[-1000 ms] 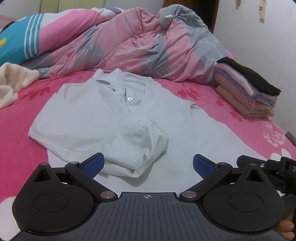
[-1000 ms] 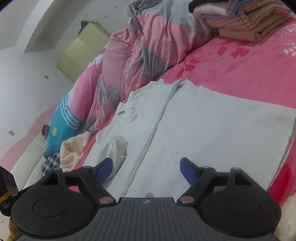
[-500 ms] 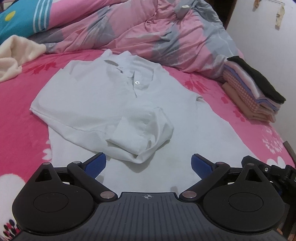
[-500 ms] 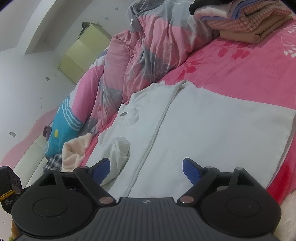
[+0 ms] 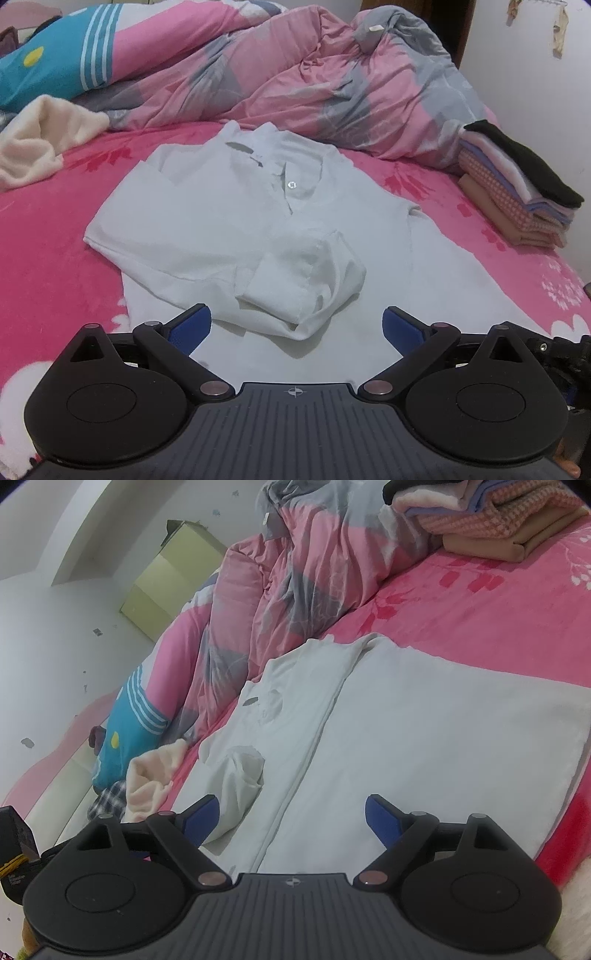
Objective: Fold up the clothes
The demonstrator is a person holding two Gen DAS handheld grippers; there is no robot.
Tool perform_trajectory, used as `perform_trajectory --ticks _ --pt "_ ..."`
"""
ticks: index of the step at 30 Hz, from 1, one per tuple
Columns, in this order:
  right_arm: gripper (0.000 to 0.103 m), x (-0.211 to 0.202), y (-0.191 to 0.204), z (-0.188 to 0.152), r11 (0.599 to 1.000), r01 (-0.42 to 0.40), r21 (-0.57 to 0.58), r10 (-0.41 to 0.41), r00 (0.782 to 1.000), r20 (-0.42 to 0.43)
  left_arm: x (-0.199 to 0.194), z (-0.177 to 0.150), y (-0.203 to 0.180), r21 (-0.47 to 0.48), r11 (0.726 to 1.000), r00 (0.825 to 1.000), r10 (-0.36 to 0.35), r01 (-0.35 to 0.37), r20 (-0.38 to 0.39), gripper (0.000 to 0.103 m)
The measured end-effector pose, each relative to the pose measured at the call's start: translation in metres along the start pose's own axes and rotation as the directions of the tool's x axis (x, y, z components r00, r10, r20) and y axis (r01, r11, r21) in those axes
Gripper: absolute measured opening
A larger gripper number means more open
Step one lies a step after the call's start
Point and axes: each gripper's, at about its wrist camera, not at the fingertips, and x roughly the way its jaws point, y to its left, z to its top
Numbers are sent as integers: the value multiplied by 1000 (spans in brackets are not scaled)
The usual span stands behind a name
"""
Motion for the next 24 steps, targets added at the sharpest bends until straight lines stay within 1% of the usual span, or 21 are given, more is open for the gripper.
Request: perform_trajectory --ticks 4,24 --pt "89 0 1 -1 1000 -1 0 1 1000 -1 1 -1 0 -1 1000 1000 -9 9 -6 100" --pt "89 1 1 -2 1000 -3 -1 3 1000 -2 1 -3 3 -7 1000 1000 -8 8 -6 100"
